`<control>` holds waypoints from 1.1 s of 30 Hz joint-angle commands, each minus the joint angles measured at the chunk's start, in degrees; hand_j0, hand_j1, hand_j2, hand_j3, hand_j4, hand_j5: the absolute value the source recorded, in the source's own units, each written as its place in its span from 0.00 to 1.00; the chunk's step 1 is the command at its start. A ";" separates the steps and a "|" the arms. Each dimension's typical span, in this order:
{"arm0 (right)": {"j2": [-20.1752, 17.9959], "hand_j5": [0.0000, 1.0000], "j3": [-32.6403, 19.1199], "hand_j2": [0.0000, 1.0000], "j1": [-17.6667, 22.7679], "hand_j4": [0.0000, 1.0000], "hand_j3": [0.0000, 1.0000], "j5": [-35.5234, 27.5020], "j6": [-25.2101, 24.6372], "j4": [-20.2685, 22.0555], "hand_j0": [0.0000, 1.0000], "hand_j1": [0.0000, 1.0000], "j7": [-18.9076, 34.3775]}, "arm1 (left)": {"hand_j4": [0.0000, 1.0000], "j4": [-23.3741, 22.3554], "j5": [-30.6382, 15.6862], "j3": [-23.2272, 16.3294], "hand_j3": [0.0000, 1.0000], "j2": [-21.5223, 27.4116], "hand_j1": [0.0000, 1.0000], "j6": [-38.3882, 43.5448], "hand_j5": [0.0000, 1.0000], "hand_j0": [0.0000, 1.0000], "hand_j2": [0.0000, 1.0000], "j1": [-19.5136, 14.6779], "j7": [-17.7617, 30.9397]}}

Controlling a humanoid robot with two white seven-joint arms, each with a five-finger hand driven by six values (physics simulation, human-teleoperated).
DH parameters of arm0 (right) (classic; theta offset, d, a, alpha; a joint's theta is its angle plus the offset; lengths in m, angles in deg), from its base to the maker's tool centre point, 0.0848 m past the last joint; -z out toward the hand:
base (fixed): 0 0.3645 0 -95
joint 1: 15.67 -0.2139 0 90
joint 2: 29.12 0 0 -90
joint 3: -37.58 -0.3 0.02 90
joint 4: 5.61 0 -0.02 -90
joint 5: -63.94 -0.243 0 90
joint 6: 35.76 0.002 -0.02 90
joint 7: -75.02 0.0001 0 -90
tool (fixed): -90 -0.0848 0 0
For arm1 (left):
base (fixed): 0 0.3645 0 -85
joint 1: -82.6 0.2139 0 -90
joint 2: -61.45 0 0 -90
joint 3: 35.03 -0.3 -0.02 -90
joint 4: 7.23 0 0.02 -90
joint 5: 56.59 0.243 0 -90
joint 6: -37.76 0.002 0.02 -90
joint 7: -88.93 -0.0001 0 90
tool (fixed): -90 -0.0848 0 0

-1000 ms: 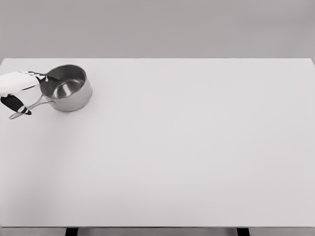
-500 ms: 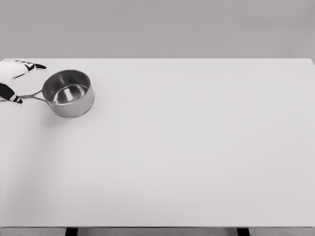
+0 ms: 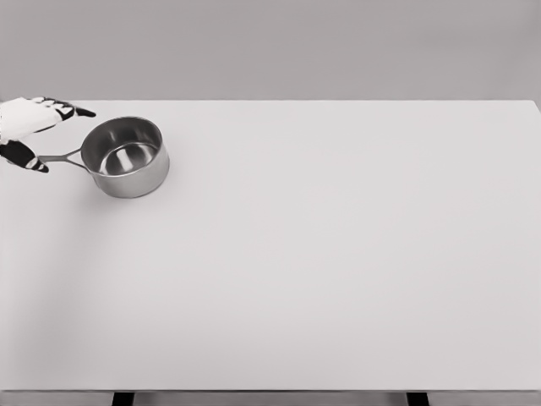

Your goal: Rotate pot handle

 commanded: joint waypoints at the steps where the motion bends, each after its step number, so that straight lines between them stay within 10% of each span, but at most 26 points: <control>1: -0.01 1.00 0.01 1.00 0.00 1.00 1.00 -0.02 0.01 -0.01 1.00 1.00 0.02 | 1.00 3.23 -0.28 0.71 1.00 1.63 1.00 -9.80 1.00 1.00 1.00 0.00 -0.04; 10: -0.01 1.00 0.01 1.00 0.00 1.00 1.00 -0.02 0.01 -0.01 1.00 1.00 0.02 | 1.00 23.36 -3.00 6.60 1.00 8.31 1.00 -9.80 1.00 1.00 1.00 11.16 0.05; 16: -0.01 1.00 0.01 1.00 0.00 1.00 1.00 -0.02 0.01 -0.01 1.00 1.00 0.02 | 1.00 23.98 -3.09 6.51 1.00 7.87 1.00 -9.80 1.00 1.00 1.00 11.78 0.05; 23: -0.01 1.00 0.01 1.00 0.00 1.00 1.00 -0.02 0.01 -0.01 1.00 1.00 0.02 | 1.00 31.89 -4.76 5.64 1.00 2.86 1.00 -9.80 1.00 1.00 1.00 7.47 -0.04; 28: -0.01 1.00 0.01 1.00 -0.09 1.00 1.00 -0.02 0.01 -0.01 1.00 1.00 0.02 | 1.00 31.89 -4.85 -4.38 1.00 -3.03 1.00 -9.80 1.00 1.00 1.00 -2.11 0.14; 33: -0.01 1.00 0.01 1.00 0.00 1.00 1.00 -0.02 0.01 -0.01 1.00 1.00 0.02 | 1.00 31.80 -4.76 -8.95 1.00 -7.25 1.00 -9.80 1.00 1.00 1.00 -2.73 0.23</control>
